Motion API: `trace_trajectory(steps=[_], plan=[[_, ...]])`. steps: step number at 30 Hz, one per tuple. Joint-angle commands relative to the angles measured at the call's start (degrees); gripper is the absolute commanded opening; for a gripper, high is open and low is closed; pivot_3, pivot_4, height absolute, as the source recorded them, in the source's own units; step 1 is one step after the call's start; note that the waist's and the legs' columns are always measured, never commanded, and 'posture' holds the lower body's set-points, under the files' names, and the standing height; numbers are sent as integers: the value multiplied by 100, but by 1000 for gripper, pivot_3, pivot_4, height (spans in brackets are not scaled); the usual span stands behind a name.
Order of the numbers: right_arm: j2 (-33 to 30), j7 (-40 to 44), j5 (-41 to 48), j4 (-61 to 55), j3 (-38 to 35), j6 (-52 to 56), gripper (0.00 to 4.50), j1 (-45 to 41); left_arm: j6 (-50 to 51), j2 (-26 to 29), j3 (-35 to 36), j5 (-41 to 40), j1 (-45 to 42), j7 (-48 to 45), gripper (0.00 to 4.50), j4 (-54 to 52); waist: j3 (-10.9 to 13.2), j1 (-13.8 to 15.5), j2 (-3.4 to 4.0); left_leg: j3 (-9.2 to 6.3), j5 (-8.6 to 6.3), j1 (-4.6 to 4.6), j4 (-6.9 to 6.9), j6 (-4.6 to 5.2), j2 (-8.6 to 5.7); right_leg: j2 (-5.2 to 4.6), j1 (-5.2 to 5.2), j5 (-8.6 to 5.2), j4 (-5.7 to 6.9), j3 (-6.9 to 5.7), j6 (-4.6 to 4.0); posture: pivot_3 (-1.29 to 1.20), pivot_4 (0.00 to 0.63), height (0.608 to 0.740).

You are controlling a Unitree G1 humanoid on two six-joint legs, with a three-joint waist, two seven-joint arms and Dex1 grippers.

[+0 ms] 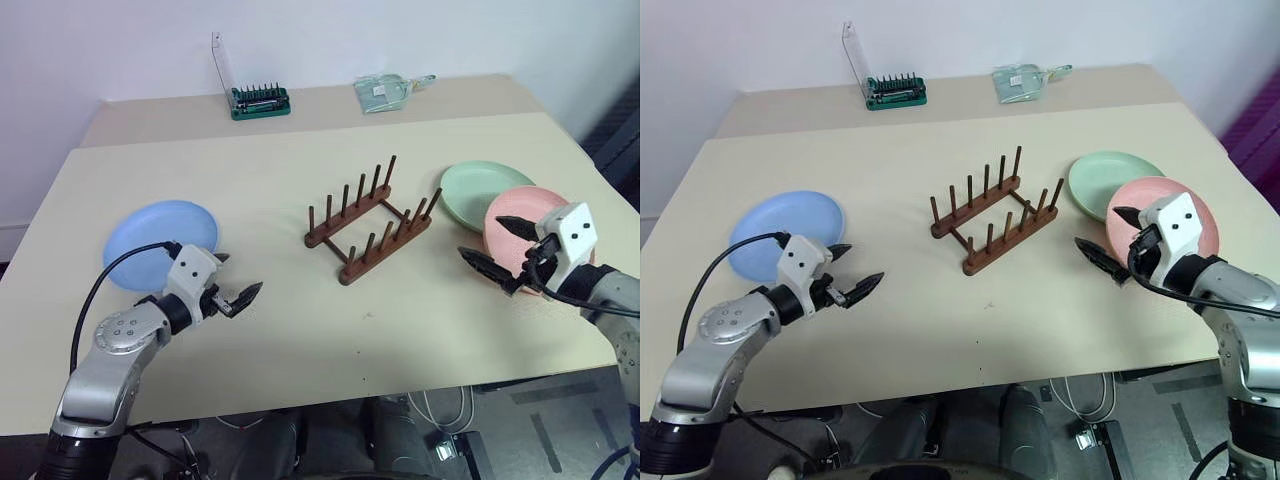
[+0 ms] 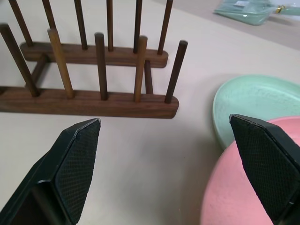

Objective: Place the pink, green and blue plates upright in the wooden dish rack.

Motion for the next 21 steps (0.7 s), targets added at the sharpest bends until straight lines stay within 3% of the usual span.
trace_trajectory(steps=[1,9,13,19,21], plan=[[-36,-29,-39,-18,26,-180,4500,-225,55,-40,37,-123,34,39,4420,-250,0,-3,0,1,0,0,0,0,0,0,0,0,0,1,0,0,150,740],[-67,55,-94,-118,148,-256,4500,-223,284,9,-227,-257,56,-159,4420,-506,0,6,0,0,0,-1,1,0,-1,-1,0,0,0,0,0,0,150,740],[-2,83,-121,-580,349,-183,4500,205,504,42,-1042,-287,-120,-509,4420,-669,0,12,0,-1,0,-1,1,0,-1,-1,1,0,0,0,0,0,150,740],[347,-277,-5,-1272,580,66,4500,629,412,-661,-2453,366,-1232,-440,4420,404,-1,19,1,-2,0,5,9,0,-2,-1,14,0,0,-1,1,0,150,740],[418,-420,32,-1556,670,243,4500,734,348,-964,-2635,521,-1621,-360,4420,875,0,30,0,-4,0,4,12,0,-3,0,15,0,-1,-4,1,0,150,740]])
